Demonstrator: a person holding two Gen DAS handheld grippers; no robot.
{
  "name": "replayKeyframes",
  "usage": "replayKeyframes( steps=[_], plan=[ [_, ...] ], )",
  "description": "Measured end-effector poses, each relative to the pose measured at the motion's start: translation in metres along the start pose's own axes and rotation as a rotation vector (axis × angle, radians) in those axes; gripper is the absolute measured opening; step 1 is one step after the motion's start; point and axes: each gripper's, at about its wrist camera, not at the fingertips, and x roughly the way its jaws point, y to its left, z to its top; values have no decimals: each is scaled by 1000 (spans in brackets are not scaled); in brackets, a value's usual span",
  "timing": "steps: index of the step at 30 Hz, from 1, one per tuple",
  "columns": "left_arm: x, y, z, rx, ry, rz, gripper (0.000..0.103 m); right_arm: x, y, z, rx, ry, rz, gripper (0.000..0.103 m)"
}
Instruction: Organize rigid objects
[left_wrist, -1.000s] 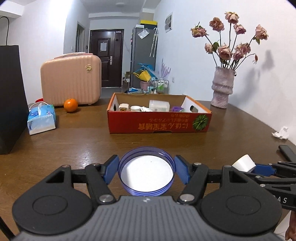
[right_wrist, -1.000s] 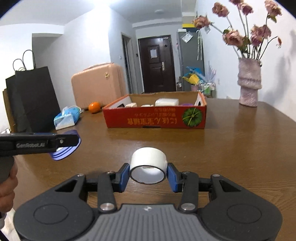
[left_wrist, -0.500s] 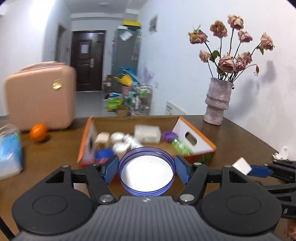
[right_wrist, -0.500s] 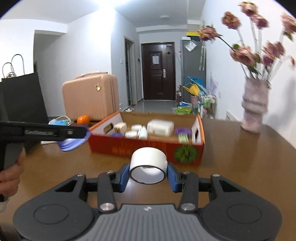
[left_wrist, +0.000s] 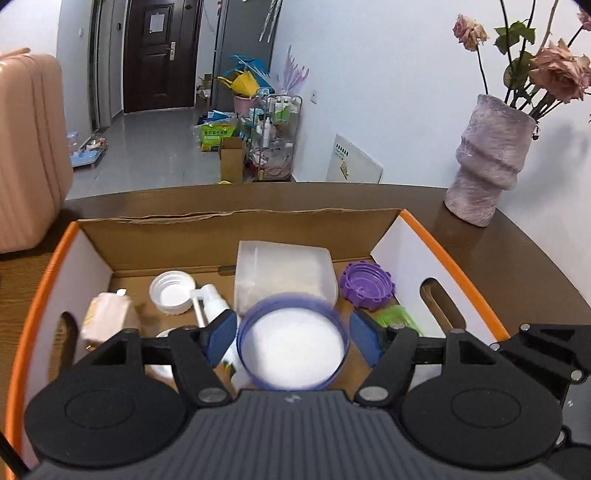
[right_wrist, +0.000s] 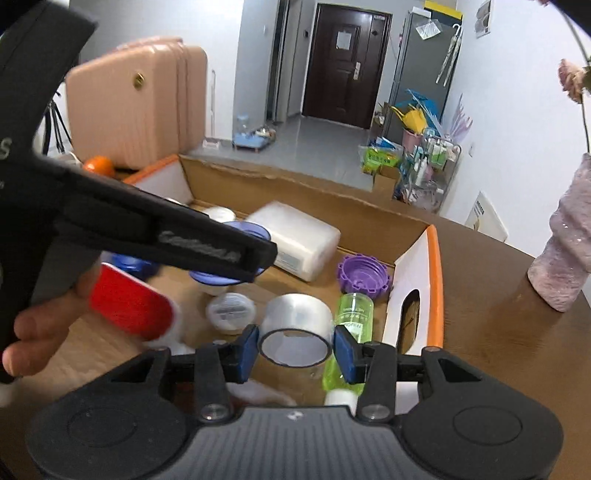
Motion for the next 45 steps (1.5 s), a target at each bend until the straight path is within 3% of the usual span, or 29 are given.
replayKeyframes(
  steps=[3,9,20,26,32,40,45],
  plan=[
    [2,4,0,8,-10,-14,77,4,-6,-1,43,-25,36,48],
    [-26,12,0,25,-45,33,79,-6,-14,-1,77,-57,6,50],
    [-162,21,-10,95,-157,175,87,-118,-13,4,24,-158,-53,61],
    [-234,11,-47,95,-242,212,98,-183,-6,-12,53,-246,-61,71],
    [-284,-6,-95,107,-327,211,99,-228,10,-51,88,-339,-78,73],
    [-337,-22,-160,90,-430,244,103,-273,43,-109,168,-480,-99,84],
    [-359,-22,-206,76,-475,331,103,-294,65,-143,188,-519,-83,87]
  ],
)
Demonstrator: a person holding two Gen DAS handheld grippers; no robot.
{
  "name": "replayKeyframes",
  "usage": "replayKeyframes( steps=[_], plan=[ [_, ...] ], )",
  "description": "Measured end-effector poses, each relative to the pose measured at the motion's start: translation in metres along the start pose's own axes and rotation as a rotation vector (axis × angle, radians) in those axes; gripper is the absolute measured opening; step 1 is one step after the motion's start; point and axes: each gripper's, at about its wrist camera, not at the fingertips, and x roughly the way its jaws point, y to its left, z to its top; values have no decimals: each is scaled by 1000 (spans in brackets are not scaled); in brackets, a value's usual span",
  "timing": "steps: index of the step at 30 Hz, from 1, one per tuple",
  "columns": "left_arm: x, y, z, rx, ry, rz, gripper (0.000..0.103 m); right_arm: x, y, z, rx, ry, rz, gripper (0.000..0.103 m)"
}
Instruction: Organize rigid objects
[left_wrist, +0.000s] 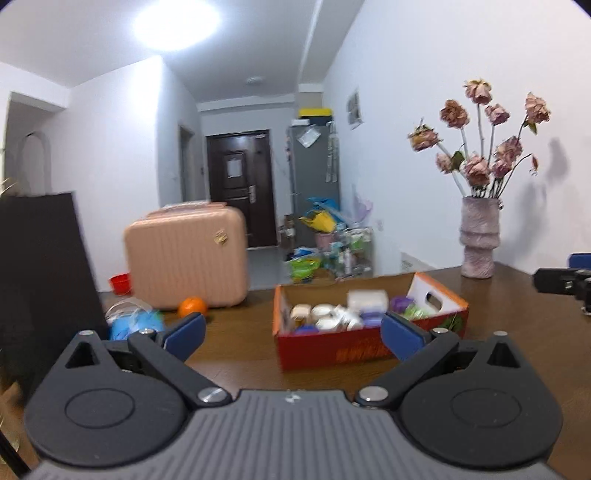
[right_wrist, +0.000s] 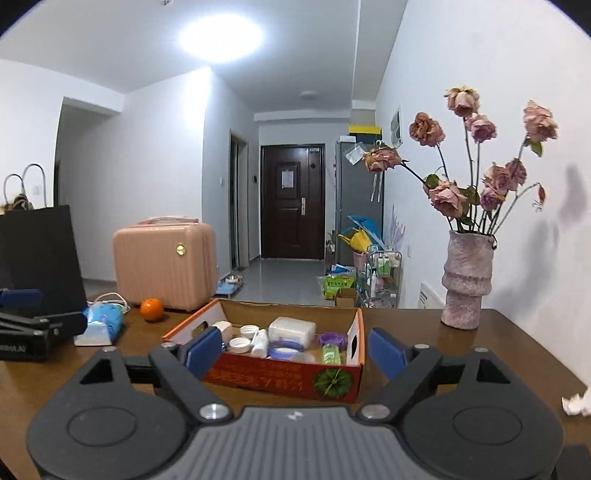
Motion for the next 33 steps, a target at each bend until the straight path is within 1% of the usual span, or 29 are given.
replayKeyframes(
  steps=[3,5,8,10,12,13,14,16,18,21,23,25,28,33],
  plan=[
    [-28,5,-23,-7,12,14,103,-23,9,-22,-11,2,19,88],
    [-52,8,-41,-13,16,26,103,-37,15,-43,-29,16,28,89],
    [-90,14,-70,-47,33,26,103,-58,26,-73,-52,84,15,92],
    [-110,14,-89,-67,64,25,103,-77,32,-94,-20,130,20,92],
    [-116,6,-94,6,92,-10,103,-92,39,-112,-4,162,45,92],
    [-117,3,-93,24,85,3,103,-99,44,-118,-8,178,47,92],
    [-119,3,-91,9,75,9,103,-105,47,-122,-13,185,50,92],
    [-120,6,-89,-43,92,-26,103,-113,51,-126,-12,176,60,92],
    [-121,7,-91,-71,109,-32,103,-117,50,-123,8,149,36,92],
    [-121,7,-95,-55,102,-1,103,-118,47,-119,36,126,27,92],
    [-119,10,-95,-63,106,10,103,-116,44,-117,53,121,19,94],
    [-117,12,-96,-74,115,2,103,-112,41,-116,82,126,6,98],
    [-116,12,-99,-59,112,-6,103,-110,40,-118,100,126,-4,98],
    [-118,10,-100,-56,98,-25,103,-107,47,-117,82,133,-32,99]
  ],
)
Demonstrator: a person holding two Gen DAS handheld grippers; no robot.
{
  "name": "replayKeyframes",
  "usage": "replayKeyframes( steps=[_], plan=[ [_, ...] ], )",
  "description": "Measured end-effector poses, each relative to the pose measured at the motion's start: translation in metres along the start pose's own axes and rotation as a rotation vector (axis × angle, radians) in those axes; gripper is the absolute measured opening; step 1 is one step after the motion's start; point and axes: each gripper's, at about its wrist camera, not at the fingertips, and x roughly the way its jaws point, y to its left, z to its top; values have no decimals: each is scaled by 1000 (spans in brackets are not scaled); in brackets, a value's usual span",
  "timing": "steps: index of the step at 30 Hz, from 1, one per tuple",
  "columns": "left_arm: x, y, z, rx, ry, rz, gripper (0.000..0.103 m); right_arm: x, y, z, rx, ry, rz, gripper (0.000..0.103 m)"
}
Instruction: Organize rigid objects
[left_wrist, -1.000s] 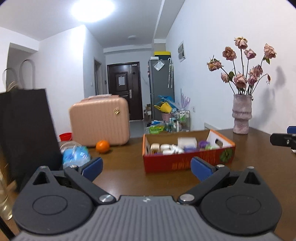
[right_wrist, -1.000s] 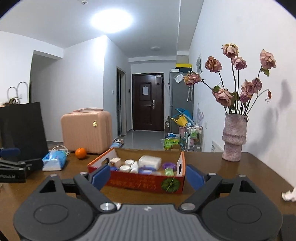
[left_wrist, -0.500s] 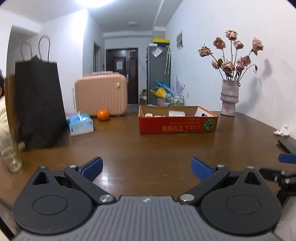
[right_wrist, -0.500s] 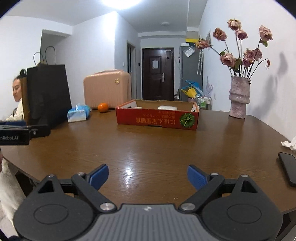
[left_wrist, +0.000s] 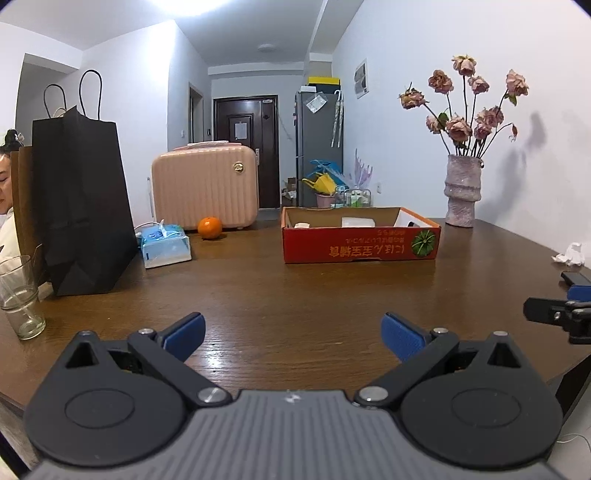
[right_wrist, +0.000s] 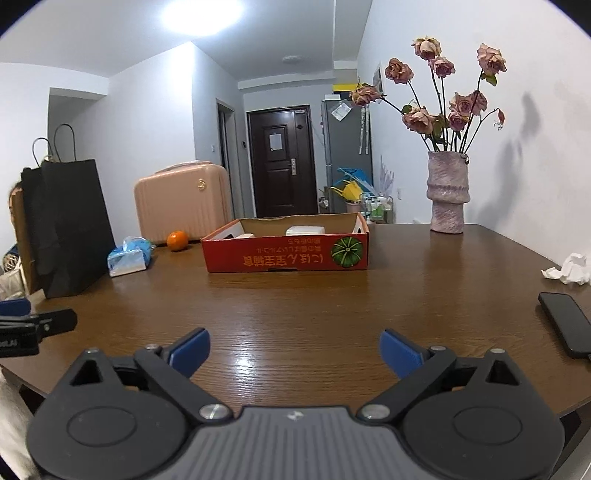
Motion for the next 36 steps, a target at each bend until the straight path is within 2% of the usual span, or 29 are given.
replayKeyframes(
  steps=[36],
  plan=[
    [1,-2,1,0,-3,-4,103,-8,1,-1,15,-28,-22,99]
  ],
)
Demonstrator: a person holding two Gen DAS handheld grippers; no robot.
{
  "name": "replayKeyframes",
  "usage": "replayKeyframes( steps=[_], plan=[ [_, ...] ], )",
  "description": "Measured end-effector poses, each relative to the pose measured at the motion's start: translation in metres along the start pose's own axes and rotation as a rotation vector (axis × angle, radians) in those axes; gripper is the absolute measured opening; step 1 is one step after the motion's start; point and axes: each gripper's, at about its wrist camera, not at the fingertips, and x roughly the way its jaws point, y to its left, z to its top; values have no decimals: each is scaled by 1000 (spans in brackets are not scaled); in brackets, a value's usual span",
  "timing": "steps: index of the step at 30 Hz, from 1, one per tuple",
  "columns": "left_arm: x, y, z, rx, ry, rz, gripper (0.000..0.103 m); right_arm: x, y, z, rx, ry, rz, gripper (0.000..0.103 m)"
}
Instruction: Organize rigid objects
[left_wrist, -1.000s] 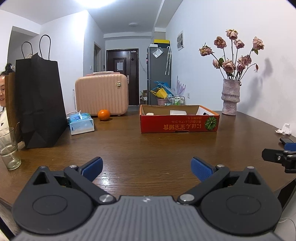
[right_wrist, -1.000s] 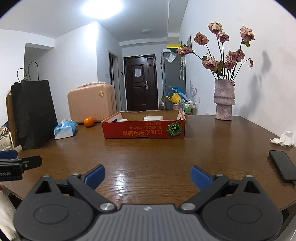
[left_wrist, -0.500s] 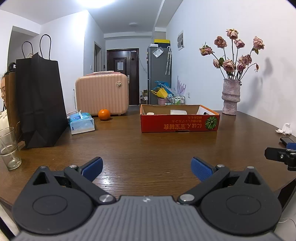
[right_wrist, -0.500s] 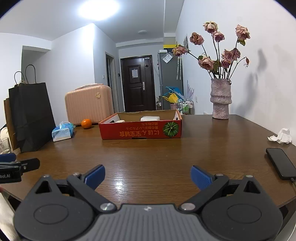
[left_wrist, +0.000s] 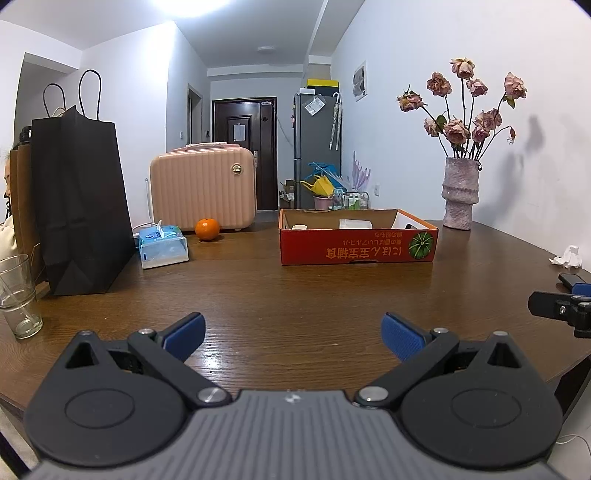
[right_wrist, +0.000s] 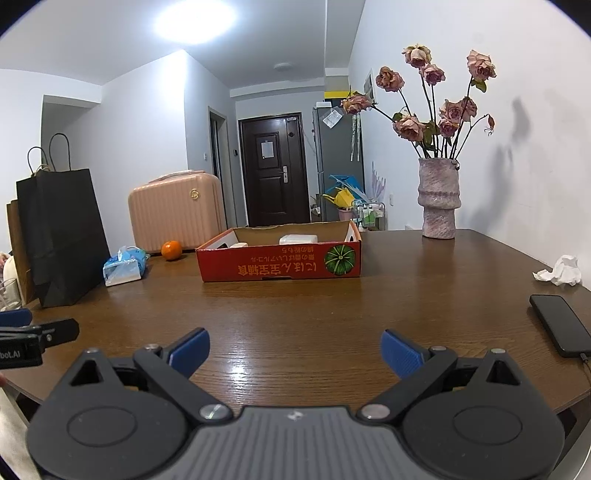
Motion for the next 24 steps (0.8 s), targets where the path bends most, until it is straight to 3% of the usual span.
replayKeyframes(
  steps=[24],
  plan=[
    [-1,-3,-2,15,-6,-10,103,1,-1,-1,1,4,-2,99]
  ],
)
